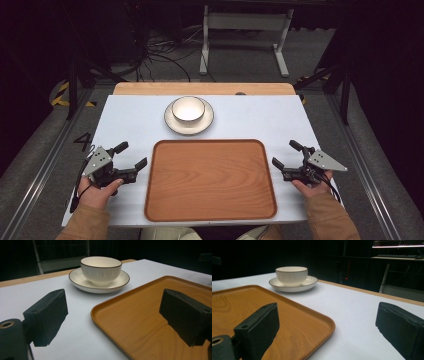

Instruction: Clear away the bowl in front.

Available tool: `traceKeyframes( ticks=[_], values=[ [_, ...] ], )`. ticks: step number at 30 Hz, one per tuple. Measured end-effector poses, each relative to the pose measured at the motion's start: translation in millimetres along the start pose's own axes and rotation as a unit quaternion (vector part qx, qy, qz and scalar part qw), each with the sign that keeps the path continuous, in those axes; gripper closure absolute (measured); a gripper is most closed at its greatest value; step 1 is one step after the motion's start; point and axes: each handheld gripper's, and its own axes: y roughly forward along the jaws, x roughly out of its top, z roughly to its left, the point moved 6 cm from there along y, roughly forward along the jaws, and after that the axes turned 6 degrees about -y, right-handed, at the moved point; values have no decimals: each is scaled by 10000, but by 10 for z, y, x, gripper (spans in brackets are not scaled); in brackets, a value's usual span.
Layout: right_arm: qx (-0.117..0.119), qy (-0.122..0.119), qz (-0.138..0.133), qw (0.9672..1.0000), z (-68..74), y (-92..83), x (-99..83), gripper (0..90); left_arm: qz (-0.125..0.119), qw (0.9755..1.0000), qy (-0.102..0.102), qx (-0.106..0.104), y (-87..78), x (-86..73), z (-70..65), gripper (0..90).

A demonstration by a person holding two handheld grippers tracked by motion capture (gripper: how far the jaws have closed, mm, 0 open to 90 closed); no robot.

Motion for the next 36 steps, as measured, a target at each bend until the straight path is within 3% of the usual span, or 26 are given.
traceKeyframes(
  ticks=[7,11,15,25,29,32,36],
  values=[
    [8,-79,63,9999,18,13,-1,60,85,10000,-20,-20,56,182,-71,99],
    [-2,-57,63,10000,13,11,-2,60,132,9998,115,-77,94,316,-81,99],
    [19,-22,45,10000,5,11,-2,64,110,9997,107,-182,147,442,-97,98],
    [32,-6,56,10000,3,11,-3,66,104,9993,145,-324,288,591,-122,117],
    [33,0,59,10000,2,12,-3,67,135,9992,101,-349,376,646,-100,120],
    [33,-2,60,10000,3,12,-3,68,24,9993,-60,-367,422,690,-81,123],
    [33,7,63,10000,2,12,-4,68,-41,9991,-98,-409,501,731,-75,123]
  ],
)
